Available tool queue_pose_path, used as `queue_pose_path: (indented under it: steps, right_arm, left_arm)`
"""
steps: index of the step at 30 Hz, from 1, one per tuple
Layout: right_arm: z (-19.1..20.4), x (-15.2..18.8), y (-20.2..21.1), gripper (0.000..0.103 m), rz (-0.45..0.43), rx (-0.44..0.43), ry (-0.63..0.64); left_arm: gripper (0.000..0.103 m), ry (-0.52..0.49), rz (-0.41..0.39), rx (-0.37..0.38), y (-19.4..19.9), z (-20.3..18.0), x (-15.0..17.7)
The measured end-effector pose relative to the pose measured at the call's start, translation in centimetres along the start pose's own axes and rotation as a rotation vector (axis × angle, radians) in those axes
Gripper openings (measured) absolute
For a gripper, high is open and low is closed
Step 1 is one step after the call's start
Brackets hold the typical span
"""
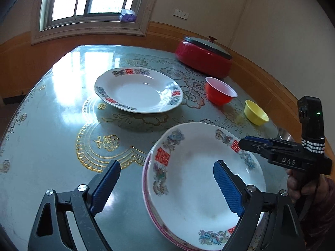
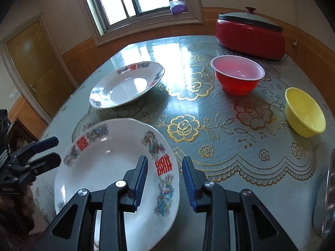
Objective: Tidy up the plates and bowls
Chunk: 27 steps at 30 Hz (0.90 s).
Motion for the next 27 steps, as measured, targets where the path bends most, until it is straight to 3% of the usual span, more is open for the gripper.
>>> queue_pose_path:
  steps: [8, 13, 27]
  right_arm:
    - [2.1, -4.4, -3.2, 0.042, 0.049, -0.222, -0.128]
    - [2.9, -6.6, -5.7, 0.044, 0.081, -0.304, -0.216]
    - [0.8, -10.7, -11.3, 0.044, 0.079, -0.299, -0.400]
  left_arm:
    - [0.099, 0.079, 0.020, -0.086, -1.4, 4.0, -2.9]
    - [0.101, 0.144, 0.025, -0.107, -2.4, 6.5, -4.8]
    - [0.103, 0.087, 0.072, -0.240, -5.5, 10.0, -7.6]
Point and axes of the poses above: each gripper's, at about its wrist camera, not at the fingertips, and y roughly against the way its jaws point, z to its left, x to its underside, the point moved 7 cm from there along -y, roughly the way its jaws point, and after that the axes turned 3 degrees about y, right-handed, at the moved point
